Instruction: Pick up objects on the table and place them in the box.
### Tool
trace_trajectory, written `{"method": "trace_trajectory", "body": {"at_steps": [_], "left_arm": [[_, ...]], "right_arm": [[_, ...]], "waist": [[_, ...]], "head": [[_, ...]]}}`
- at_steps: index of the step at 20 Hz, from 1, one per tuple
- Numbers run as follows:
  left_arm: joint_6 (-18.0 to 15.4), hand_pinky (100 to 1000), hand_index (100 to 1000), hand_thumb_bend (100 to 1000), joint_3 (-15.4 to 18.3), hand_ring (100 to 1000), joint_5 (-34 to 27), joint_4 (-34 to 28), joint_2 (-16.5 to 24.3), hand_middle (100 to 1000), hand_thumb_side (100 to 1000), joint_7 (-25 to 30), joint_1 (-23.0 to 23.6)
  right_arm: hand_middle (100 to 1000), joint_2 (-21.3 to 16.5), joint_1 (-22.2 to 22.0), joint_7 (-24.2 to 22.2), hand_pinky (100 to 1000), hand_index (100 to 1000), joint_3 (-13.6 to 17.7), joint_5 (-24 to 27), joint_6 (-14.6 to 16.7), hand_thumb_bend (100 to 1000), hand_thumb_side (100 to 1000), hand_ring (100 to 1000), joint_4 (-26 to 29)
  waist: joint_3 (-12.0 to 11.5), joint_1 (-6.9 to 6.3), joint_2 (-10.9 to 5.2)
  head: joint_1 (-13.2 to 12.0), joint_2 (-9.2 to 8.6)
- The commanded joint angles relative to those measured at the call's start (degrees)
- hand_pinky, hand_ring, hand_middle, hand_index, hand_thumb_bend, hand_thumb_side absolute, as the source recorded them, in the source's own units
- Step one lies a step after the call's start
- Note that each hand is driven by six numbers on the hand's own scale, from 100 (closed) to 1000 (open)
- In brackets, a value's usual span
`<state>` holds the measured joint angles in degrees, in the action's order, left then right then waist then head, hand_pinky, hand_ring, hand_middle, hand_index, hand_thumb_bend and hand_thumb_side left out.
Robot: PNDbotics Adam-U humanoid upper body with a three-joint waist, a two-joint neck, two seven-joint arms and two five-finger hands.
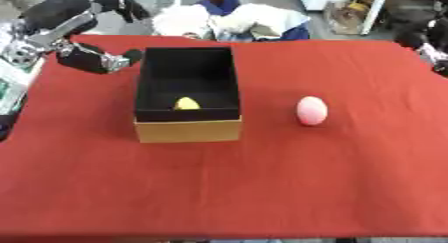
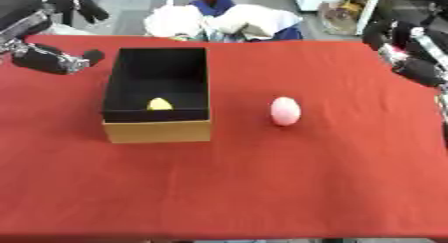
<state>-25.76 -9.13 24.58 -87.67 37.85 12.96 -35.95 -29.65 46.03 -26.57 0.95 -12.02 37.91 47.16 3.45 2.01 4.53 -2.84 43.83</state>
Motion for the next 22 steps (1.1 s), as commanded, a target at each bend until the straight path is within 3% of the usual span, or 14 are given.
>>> {"method": "trace_trajectory", "body": {"at_steps": [1, 2, 6, 13, 18, 22], "left_arm": [[2.7, 651, 793, 171, 2.6, 595, -4.1, -4.0, 1.5, 618, 100, 0.5, 1.4], [3.4, 649, 793, 132, 3.1, 591, -5.0, -4.6, 1.4, 615, 100, 0.7, 2.3], [5.3, 646, 793, 100, 4.5, 585, -7.2, -6.3, 0.9, 610, 100, 1.1, 4.8], [6.9, 643, 793, 100, 6.0, 579, -9.1, -6.9, 0.3, 606, 100, 1.4, 6.6], [7.1, 642, 793, 100, 6.2, 576, -9.3, -6.8, 0.1, 604, 100, 1.7, 7.0], [7.1, 641, 794, 100, 6.3, 575, -9.3, -6.7, -0.1, 604, 100, 1.8, 7.2]], "right_arm": [[701, -1.6, 3.4, -3.1, 762, 796, -1.6, -4.9, 4.0, 100, 337, 758, -5.1], [711, -1.2, 4.2, -3.8, 767, 804, -2.0, -6.4, 5.0, 100, 264, 763, -6.6], [727, 0.5, 7.0, -5.1, 775, 817, -2.6, -12.8, 7.9, 100, 197, 769, -11.5], [743, 3.4, 9.6, -3.7, 782, 821, -3.2, -21.5, 10.8, 100, 261, 778, -16.4], [762, 4.9, 10.4, -4.2, 786, 829, -4.6, -26.5, 13.6, 100, 315, 786, -17.9], [772, 6.0, 10.3, -5.0, 788, 831, -5.7, -29.8, 14.0, 100, 351, 789, -18.0]], "waist": [[-0.3, -0.02, -1.0], [-0.5, -0.01, -1.04], [-1.0, 0.0, -1.15], [-1.7, 0.08, -1.27], [-1.9, 0.25, -1.27], [-1.9, 0.33, -1.24]], "head": [[0.4, 0.29], [0.5, 0.29], [0.8, 0.29], [1.0, 0.29], [1.1, 0.29], [1.1, 0.29]]}}
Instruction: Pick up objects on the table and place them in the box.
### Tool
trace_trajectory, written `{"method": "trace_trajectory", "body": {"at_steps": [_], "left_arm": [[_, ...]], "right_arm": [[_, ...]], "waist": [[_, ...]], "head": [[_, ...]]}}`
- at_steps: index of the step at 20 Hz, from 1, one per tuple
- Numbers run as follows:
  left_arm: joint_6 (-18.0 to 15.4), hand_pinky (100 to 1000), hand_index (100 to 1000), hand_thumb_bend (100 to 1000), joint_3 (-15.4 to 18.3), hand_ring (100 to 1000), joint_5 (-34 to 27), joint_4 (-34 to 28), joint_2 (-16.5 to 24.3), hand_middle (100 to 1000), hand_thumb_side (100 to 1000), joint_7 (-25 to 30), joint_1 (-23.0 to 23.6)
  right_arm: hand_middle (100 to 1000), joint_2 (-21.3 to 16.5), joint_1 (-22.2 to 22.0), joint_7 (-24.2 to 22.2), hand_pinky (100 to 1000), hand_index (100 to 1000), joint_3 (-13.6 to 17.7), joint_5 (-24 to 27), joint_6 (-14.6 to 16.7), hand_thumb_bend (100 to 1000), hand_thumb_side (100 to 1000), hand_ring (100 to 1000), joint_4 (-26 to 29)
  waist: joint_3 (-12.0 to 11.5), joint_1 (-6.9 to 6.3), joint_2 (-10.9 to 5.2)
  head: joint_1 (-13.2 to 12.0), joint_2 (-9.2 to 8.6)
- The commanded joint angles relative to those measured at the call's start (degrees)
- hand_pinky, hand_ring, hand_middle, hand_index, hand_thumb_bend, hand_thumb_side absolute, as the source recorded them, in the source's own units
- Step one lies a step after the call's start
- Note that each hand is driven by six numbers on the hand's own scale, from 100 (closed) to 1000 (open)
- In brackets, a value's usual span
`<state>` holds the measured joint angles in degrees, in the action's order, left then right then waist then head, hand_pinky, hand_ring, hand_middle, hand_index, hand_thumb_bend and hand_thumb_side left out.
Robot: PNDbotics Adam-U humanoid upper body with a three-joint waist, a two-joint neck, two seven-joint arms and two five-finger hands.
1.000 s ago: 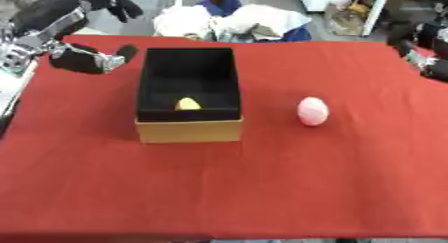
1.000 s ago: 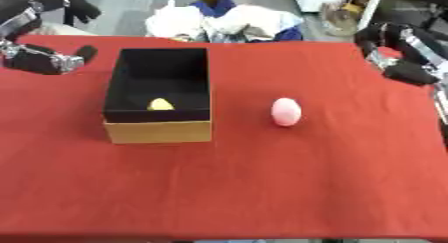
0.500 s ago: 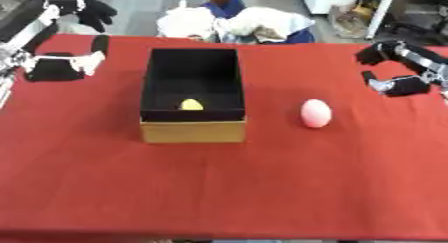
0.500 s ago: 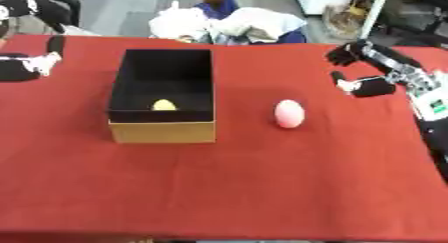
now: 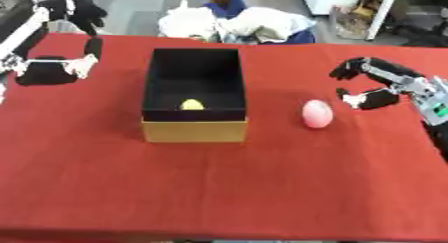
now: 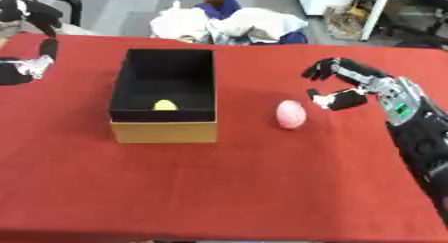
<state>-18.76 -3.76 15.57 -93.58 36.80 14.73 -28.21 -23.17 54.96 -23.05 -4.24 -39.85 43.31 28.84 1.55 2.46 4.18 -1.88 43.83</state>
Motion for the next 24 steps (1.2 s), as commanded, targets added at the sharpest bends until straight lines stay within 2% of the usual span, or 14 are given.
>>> {"method": "trace_trajectory", "body": {"at_steps": [1, 12, 18, 20, 21, 22, 23, 24], "left_arm": [[0.2, 641, 794, 100, 0.9, 574, -0.3, -0.7, 1.0, 603, 100, 0.1, -0.4], [0.1, 641, 794, 100, 1.0, 573, 0.0, -0.3, 0.9, 603, 112, 0.4, -0.1], [0.1, 640, 793, 100, 1.0, 572, 0.1, -0.2, 0.8, 602, 116, 0.5, 0.0], [0.1, 640, 793, 100, 1.0, 571, 0.1, -0.2, 0.8, 602, 120, 0.5, 0.1], [0.1, 639, 793, 100, 1.0, 570, 0.2, -0.2, 0.8, 601, 122, 0.5, 0.1], [0.1, 639, 793, 100, 1.0, 570, 0.2, -0.1, 0.8, 601, 121, 0.4, 0.1], [0.1, 639, 793, 100, 1.0, 570, 0.2, -0.1, 0.7, 601, 125, 0.4, 0.1], [0.1, 639, 793, 100, 1.0, 570, 0.2, -0.1, 0.7, 601, 127, 0.5, 0.1]], "right_arm": [[775, -0.4, 1.3, -8.7, 788, 831, -0.7, -2.5, 8.6, 100, 361, 789, 0.4], [802, 0.4, 0.3, -13.7, 799, 842, -3.3, -5.9, 8.7, 100, 496, 799, 1.5], [810, 0.8, -0.4, -17.1, 801, 842, -4.5, -7.8, 8.7, 100, 535, 794, 2.3], [808, 0.8, -0.8, -17.4, 799, 801, -4.7, -8.4, 8.7, 100, 526, 794, 2.6], [802, 0.9, -0.9, -17.3, 796, 729, -4.8, -8.6, 8.7, 100, 489, 791, 2.8], [799, 0.9, -1.0, -17.1, 795, 711, -4.8, -8.7, 8.7, 100, 479, 790, 2.9], [776, 1.0, -1.1, -16.7, 782, 583, -4.7, -8.6, 8.7, 100, 385, 773, 3.1], [772, 0.9, -1.2, -16.0, 779, 565, -4.5, -8.4, 8.7, 100, 370, 770, 3.3]], "waist": [[0.0, -0.07, -0.89], [0.0, 0.29, -0.78], [0.0, 0.37, -0.75], [0.0, 0.37, -0.74], [0.0, 0.37, -0.74], [0.0, 0.36, -0.73], [0.0, 0.34, -0.74], [0.0, 0.33, -0.74]], "head": [[0.1, 0.29], [-0.1, 0.29], [-0.2, 0.29], [-0.2, 0.29], [-0.2, 0.29], [-0.2, 0.29], [-0.2, 0.29], [-0.3, 0.29]]}}
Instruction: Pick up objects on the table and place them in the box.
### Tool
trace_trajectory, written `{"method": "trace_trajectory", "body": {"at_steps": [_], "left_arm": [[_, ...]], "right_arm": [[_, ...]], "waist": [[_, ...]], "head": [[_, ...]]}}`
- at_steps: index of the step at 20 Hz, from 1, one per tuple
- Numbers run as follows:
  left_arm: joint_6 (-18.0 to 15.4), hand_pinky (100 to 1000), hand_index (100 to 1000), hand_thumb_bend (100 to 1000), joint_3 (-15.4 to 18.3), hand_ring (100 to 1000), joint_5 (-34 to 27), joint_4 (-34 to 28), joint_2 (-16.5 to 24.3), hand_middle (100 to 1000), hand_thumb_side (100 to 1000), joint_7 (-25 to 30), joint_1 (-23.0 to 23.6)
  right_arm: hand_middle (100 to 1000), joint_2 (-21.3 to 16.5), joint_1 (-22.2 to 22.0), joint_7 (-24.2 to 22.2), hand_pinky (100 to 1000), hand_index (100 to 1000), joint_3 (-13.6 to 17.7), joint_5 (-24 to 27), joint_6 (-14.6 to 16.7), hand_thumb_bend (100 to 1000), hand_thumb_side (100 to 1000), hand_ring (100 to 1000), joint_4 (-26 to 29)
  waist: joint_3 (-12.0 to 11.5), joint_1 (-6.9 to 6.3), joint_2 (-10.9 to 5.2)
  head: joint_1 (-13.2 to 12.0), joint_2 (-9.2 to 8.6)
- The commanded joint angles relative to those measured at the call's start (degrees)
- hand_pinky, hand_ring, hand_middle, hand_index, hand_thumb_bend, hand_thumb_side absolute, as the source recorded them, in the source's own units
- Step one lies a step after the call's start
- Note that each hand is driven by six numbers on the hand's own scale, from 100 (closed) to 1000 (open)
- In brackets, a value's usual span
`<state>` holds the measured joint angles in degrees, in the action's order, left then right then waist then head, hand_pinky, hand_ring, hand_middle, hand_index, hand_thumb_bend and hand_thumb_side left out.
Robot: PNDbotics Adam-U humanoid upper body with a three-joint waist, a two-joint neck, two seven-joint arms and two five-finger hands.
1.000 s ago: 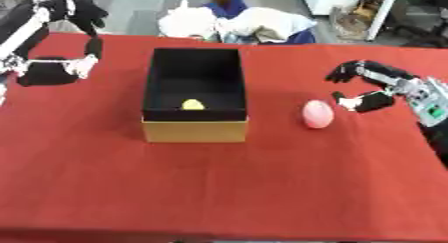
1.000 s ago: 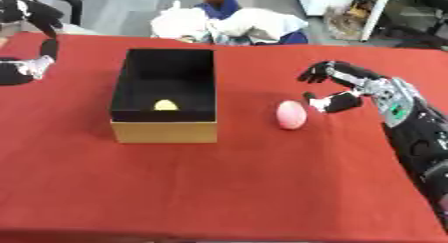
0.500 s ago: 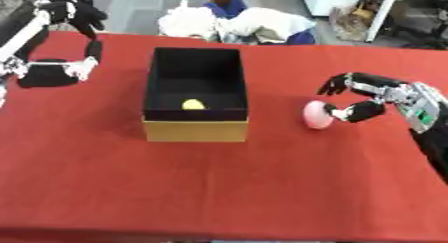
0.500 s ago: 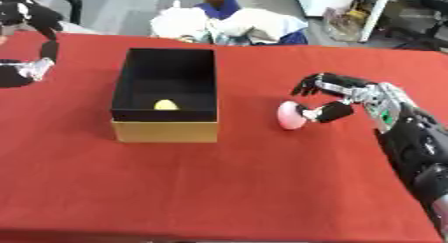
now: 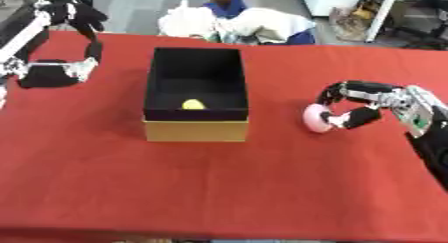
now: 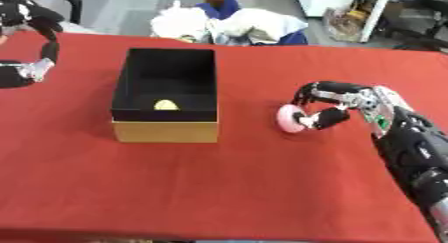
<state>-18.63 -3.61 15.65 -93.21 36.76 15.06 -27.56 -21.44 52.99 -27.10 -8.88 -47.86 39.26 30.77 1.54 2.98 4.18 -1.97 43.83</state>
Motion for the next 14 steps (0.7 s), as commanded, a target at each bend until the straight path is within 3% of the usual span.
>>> {"method": "trace_trajectory", "body": {"at_steps": [1, 2, 5, 10, 14], "left_arm": [[-0.1, 639, 793, 100, 0.9, 568, 0.1, -0.5, 0.8, 601, 129, 0.2, -0.5], [-0.1, 639, 793, 100, 0.8, 568, 0.1, -0.5, 0.8, 601, 130, 0.2, -0.5], [-0.1, 639, 793, 100, 0.8, 567, 0.2, -0.4, 0.7, 601, 130, 0.3, -0.5], [0.0, 638, 793, 100, 0.9, 564, 0.2, -0.4, 0.7, 599, 128, 0.2, -0.5], [0.1, 637, 792, 100, 0.9, 563, 0.0, -0.6, 0.7, 599, 128, 0.1, -0.5]], "right_arm": [[726, -0.8, 0.8, -11.0, 755, 404, 0.3, -0.2, 12.7, 100, 207, 728, 1.7], [685, -0.9, 0.8, -9.3, 736, 302, 0.5, 0.3, 12.7, 100, 100, 696, 2.2], [579, -1.1, 1.0, -3.9, 700, 179, 0.7, 2.0, 12.7, 100, 100, 610, 4.0], [550, -1.8, 1.7, 1.4, 694, 169, 0.8, 4.4, 12.7, 100, 100, 584, 7.2], [548, -2.5, 3.7, 3.0, 693, 172, 2.1, 6.7, 12.7, 100, 100, 584, 10.2]], "waist": [[0.1, -0.21, -0.75], [0.1, -0.22, -0.75], [0.1, -0.25, -0.77], [0.1, -0.28, -0.86], [0.1, -0.29, -1.03]], "head": [[-0.2, 0.29], [-0.2, 0.29], [-0.2, 0.29], [-0.2, 0.29], [-0.2, 0.29]]}}
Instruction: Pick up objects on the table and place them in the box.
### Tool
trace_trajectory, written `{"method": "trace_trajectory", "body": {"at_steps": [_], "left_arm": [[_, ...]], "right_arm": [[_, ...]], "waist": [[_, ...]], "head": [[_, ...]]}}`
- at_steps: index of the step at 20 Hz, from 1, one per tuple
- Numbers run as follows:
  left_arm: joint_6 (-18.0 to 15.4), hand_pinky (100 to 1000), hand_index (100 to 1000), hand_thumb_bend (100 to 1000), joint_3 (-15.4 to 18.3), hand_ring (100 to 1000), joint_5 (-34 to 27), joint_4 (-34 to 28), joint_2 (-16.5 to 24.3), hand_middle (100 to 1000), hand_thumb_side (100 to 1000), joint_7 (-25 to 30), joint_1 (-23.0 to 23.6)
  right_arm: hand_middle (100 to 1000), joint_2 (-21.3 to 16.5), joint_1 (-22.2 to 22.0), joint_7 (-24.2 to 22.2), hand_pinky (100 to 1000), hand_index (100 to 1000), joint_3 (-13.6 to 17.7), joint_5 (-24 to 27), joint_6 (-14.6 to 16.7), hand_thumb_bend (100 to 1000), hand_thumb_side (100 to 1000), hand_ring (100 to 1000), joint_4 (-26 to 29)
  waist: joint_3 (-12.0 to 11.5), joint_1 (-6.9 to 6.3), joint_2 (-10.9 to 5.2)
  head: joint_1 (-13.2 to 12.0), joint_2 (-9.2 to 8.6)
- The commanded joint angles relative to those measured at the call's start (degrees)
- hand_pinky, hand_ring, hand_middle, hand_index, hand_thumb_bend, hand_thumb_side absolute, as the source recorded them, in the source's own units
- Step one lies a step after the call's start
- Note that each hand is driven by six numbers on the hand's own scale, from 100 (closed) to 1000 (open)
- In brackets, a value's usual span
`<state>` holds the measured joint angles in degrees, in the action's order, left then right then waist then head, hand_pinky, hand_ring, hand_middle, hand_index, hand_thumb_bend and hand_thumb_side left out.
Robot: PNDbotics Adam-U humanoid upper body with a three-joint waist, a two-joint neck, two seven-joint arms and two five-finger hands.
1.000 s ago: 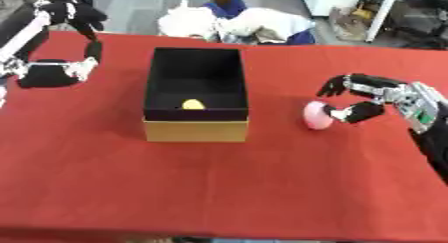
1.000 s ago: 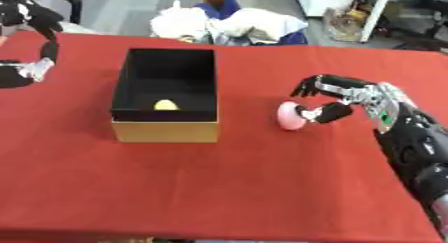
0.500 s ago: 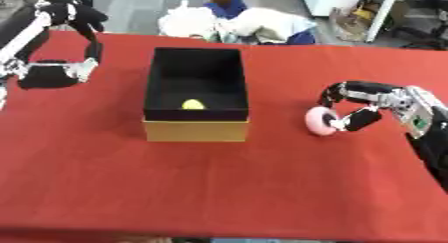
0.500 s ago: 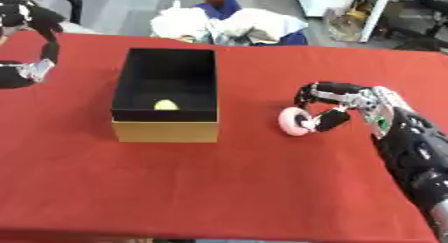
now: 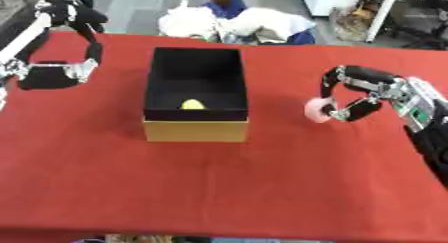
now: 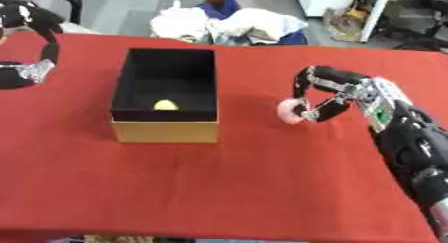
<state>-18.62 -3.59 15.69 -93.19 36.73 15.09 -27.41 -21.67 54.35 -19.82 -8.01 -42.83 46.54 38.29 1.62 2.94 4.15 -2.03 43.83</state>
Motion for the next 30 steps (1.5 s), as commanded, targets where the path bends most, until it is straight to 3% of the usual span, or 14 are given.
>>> {"method": "trace_trajectory", "body": {"at_steps": [1, 7, 12, 18, 24, 27, 29, 30], "left_arm": [[0.1, 637, 792, 100, 0.9, 561, -0.1, -0.6, 0.7, 598, 128, 0.1, -0.7], [0.1, 633, 789, 100, 0.8, 553, -0.8, -1.0, 0.2, 593, 130, -0.1, -1.0], [0.4, 632, 788, 100, 0.6, 551, -2.1, -1.7, -0.8, 591, 128, -0.1, -2.3], [0.7, 630, 786, 100, 0.4, 548, -3.8, -2.5, -2.4, 587, 136, 0.3, -4.1], [0.9, 630, 786, 100, 0.0, 546, -4.8, -2.9, -4.1, 586, 152, 1.2, -5.5], [1.0, 629, 786, 100, 0.1, 543, -5.0, -2.9, -4.5, 584, 167, 1.4, -5.6], [1.1, 629, 786, 100, 0.1, 543, -5.1, -2.9, -4.6, 584, 170, 1.4, -5.5], [1.2, 629, 786, 100, 0.2, 543, -5.1, -2.9, -4.6, 584, 178, 1.4, -5.5]], "right_arm": [[548, -2.2, 3.0, -3.9, 693, 172, 1.7, 1.9, 5.4, 100, 100, 584, 3.1], [548, -0.4, 7.5, -1.8, 694, 179, 4.8, 1.1, 5.4, 108, 100, 583, 3.2], [547, 4.1, 10.9, 0.0, 695, 184, 6.8, -1.9, 5.4, 100, 100, 583, 2.1], [549, 11.1, 12.6, 1.5, 697, 196, 8.6, -9.2, 5.3, 100, 100, 584, -1.1], [553, 16.6, 11.9, 5.9, 700, 215, 10.7, -18.5, 2.7, 100, 100, 589, -2.9], [599, 18.4, 11.3, 8.8, 712, 357, 11.2, -22.7, 1.8, 100, 100, 623, -3.0], [641, 19.1, 11.1, 10.1, 723, 495, 10.9, -26.0, 2.0, 179, 100, 658, -2.6], [700, 19.3, 11.0, 10.8, 739, 694, 10.6, -27.8, 2.1, 293, 237, 703, -2.3]], "waist": [[0.0, -0.25, -1.06], [-0.7, -0.32, -1.29], [-2.0, -0.5, -1.25], [-4.2, -0.93, -0.65], [-6.1, -1.24, 0.19], [-6.4, -1.28, 0.36], [-6.5, -1.25, 0.42], [-6.5, -1.23, 0.43]], "head": [[-0.1, 0.29], [0.1, 0.29], [0.8, 0.24], [2.2, -0.23], [3.3, -0.79], [3.5, -0.81], [3.5, -0.78], [3.5, -0.75]]}}
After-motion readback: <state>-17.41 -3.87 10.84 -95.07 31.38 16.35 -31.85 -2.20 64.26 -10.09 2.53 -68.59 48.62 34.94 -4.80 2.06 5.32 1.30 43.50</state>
